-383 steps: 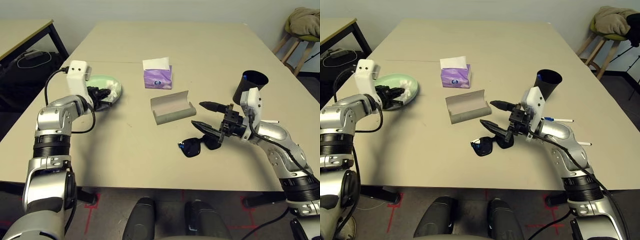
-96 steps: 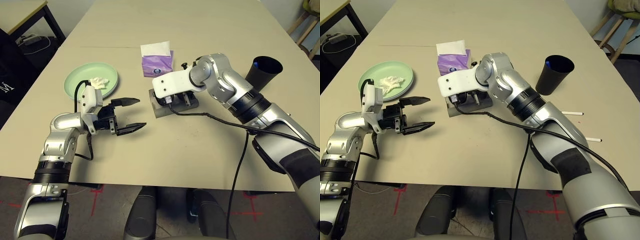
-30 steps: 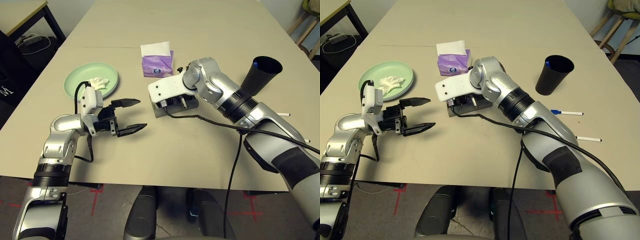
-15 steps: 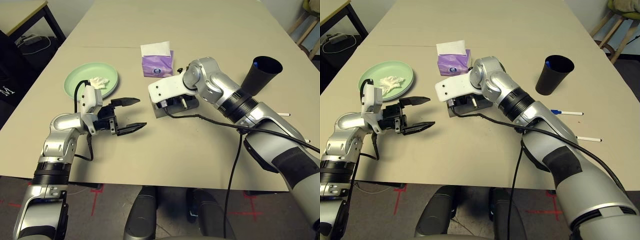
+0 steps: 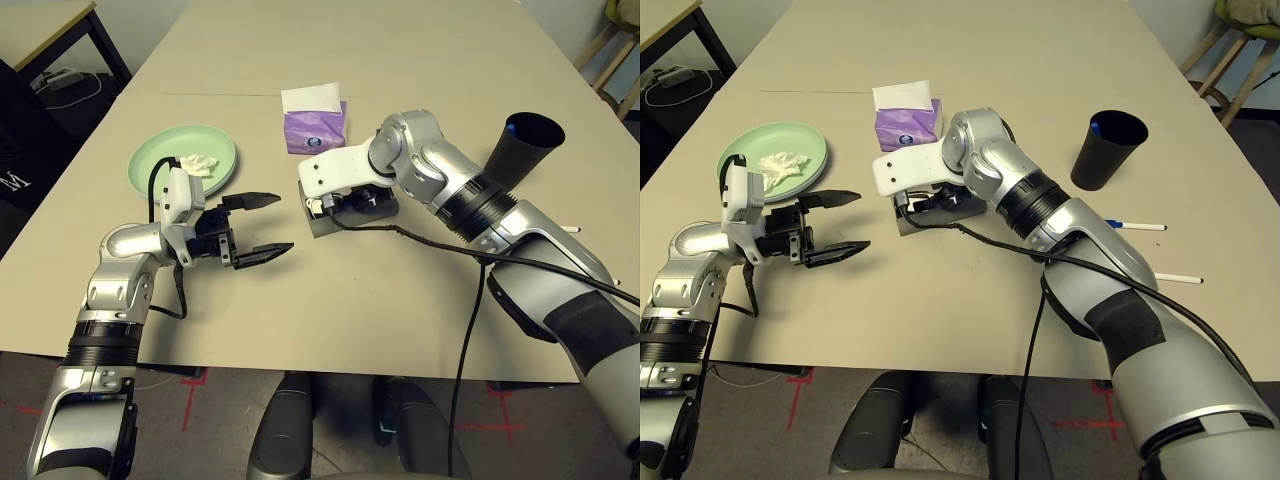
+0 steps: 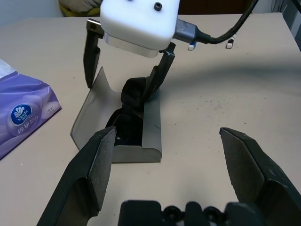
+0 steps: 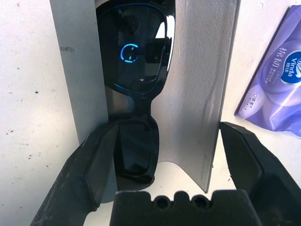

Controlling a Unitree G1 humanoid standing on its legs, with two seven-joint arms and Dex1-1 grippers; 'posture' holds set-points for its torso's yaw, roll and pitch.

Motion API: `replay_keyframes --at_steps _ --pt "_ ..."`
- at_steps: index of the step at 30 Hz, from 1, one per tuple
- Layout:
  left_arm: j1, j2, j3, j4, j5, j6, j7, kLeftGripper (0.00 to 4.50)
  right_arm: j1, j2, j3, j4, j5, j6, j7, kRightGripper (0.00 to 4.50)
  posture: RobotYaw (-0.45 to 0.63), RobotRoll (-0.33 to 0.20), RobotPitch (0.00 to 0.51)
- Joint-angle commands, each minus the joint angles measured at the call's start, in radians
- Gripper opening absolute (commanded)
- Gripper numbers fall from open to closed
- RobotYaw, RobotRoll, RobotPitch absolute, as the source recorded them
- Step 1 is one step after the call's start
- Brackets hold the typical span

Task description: Organize and tidy the items on the table.

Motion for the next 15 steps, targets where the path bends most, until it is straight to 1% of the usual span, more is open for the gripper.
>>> replay_keyframes --at_steps 1,4,10,15 --pt "-0.001 0.007 -0.003 0.015 0.008 -0.006 -0.009 4.5 -0.006 -0.008 -0.014 -0.007 0.013 -0.006 -0.003 4.46 0.32 0.0 0.136" --pt "0.002 0.004 -0.004 0.011 0.006 -0.002 -0.007 4.5 -0.005 -0.023 -0.022 -0.031 0.021 -0.002 0.003 4.46 0.31 0.0 0.132" --pt "-0.001 0.001 -0.007 0.017 0.008 0.001 -0.006 4.5 -0.026 -0.069 -0.1 -0.12 0.089 0.011 0.029 4.46 0.3 0.0 0.128" --pt "-0.007 0.009 -0.008 0.027 0.007 0.003 -0.018 4.5 0.035 -0.115 -0.199 -0.241 0.194 0.068 0.055 4.46 0.27 0.0 0.127"
